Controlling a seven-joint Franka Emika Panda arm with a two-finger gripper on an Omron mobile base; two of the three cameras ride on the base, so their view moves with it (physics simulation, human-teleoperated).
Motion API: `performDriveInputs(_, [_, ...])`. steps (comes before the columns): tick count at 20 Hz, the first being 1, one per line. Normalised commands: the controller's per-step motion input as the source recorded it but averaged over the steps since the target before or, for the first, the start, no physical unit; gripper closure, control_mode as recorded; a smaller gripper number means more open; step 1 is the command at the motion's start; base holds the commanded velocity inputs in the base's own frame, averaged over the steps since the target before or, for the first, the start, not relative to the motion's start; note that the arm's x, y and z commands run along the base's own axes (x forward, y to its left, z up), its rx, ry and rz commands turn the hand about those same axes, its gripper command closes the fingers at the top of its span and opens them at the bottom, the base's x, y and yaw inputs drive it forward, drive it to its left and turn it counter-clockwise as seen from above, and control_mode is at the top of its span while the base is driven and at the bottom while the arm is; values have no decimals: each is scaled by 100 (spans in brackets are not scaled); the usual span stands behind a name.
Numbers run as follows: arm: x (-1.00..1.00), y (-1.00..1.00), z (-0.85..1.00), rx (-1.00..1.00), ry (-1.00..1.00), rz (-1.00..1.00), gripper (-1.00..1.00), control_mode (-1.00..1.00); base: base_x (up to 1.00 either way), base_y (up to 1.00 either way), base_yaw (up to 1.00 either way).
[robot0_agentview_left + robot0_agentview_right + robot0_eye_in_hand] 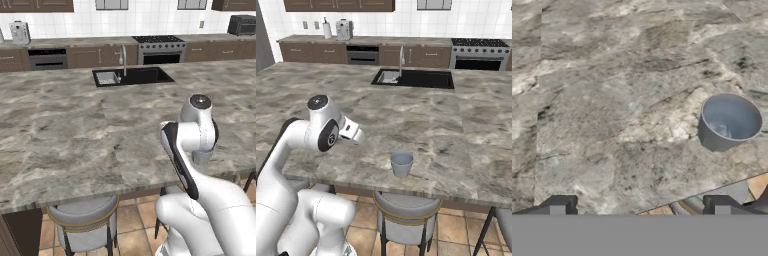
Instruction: There are four ice cubes in the ice bowl. Place two ice cubes in each glass of water.
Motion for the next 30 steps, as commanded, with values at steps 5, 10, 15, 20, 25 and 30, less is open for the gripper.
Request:
performDriveInputs(5, [-11, 17, 47, 10, 28, 3, -100, -100, 0, 0, 0])
performDriveInputs(10, [-31, 9, 0, 0, 0, 4, -100, 100, -20, 8, 3])
performDriveInputs(15, [0, 0, 0, 0, 0, 0, -100, 100, -100, 21, 14])
performDriveInputs(20, [0, 0, 0, 0, 0, 0, -100, 100, -100, -58, 7])
performDriveInputs(25, [0, 0, 0, 0, 0, 0, -100, 100, -87, -100, 5])
performDriveInputs(30, [0, 0, 0, 0, 0, 0, -100, 100, -50, -100, 1])
